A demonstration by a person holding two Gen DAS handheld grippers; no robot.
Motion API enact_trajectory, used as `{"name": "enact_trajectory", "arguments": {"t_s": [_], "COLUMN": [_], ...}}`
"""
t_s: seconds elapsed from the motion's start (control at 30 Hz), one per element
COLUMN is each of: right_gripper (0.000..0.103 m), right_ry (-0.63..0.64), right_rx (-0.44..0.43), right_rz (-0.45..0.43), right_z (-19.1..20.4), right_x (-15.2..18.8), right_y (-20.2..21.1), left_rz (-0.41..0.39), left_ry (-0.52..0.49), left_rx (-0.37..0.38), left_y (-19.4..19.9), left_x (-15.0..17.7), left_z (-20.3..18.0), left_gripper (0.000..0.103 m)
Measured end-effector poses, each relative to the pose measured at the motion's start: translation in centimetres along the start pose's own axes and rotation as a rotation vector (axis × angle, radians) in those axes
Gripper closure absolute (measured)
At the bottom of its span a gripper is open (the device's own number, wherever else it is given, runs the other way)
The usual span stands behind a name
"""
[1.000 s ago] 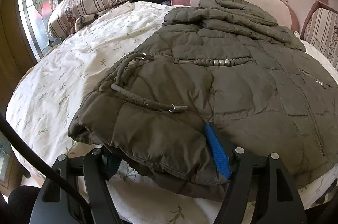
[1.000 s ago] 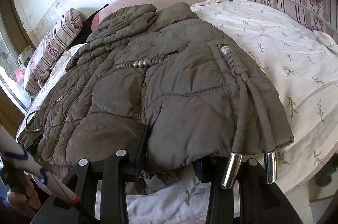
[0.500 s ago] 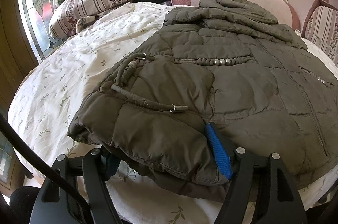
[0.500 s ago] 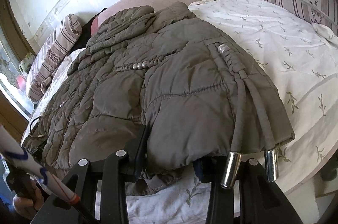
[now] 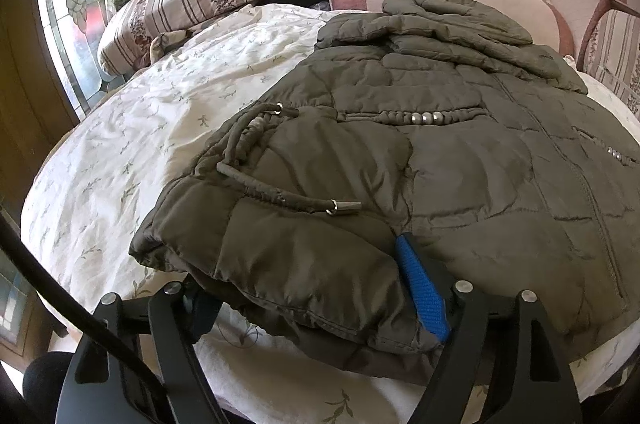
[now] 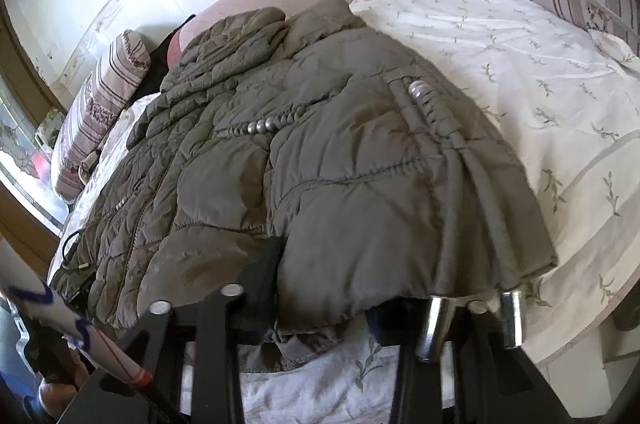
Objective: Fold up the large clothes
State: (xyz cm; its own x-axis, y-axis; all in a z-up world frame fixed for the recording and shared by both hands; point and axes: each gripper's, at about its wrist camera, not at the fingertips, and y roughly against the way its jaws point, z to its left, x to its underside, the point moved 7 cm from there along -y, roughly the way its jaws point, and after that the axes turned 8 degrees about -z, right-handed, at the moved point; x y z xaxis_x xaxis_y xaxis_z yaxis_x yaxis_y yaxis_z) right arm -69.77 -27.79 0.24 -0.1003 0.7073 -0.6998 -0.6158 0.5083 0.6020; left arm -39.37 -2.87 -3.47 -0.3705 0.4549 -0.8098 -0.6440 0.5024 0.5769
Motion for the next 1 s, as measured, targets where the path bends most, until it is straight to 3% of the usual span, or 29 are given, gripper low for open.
{"name": "enact_trajectory", "arguments": {"t_s": [0.1,0.23,0.37,0.5,0.7,0.77,0.83,1.0], "right_gripper": [0.079,0.079,0.079,0.079,0.063,0.067,0.081,0.084], "right_ry": [0.014,0.042,0.044,0.047,0.033,0.019,0.027,0.089], "right_rx": [-0.006,0.004,0.014,0.032,0.038,0.029,0.012,0.029], "right_rz": [-0.019,-0.037,-0.042,-0.037,-0.011,-0.013,-0.029,-0.069], "right_z": [0.2,0.6,0.7,0.8,0.3,0.3,0.5,1.5], "right_x": [-0.2,-0.4,-0.4,-0.4,-0.3,-0.4,-0.6,-1.0], "right_y": [0.4,0.9,0.9,0.5,-0.4,-0.6,-0.4,0.7], "left_rz": [-0.018,-0.032,-0.025,-0.012,-0.003,0.0,-0.004,-0.041], "left_ry": [-0.013,-0.029,-0.026,-0.036,-0.03,-0.027,-0.032,-0.051], "left_rx": [0.009,0.012,0.009,-0.024,-0.046,-0.048,-0.048,-0.03], "left_y": [0.6,1.1,1.1,0.6,0.4,0.3,0.3,1.0], "left_x": [-0.2,-0.3,-0.4,-0.3,-0.3,-0.3,-0.4,-0.6], "left_z": [-0.4,-0.7,-0.8,-1.1,-1.0,-0.9,-0.8,-1.0], "left_gripper": [0.046,0.055,0.055,0.046,0.038,0.037,0.037,0.06]}}
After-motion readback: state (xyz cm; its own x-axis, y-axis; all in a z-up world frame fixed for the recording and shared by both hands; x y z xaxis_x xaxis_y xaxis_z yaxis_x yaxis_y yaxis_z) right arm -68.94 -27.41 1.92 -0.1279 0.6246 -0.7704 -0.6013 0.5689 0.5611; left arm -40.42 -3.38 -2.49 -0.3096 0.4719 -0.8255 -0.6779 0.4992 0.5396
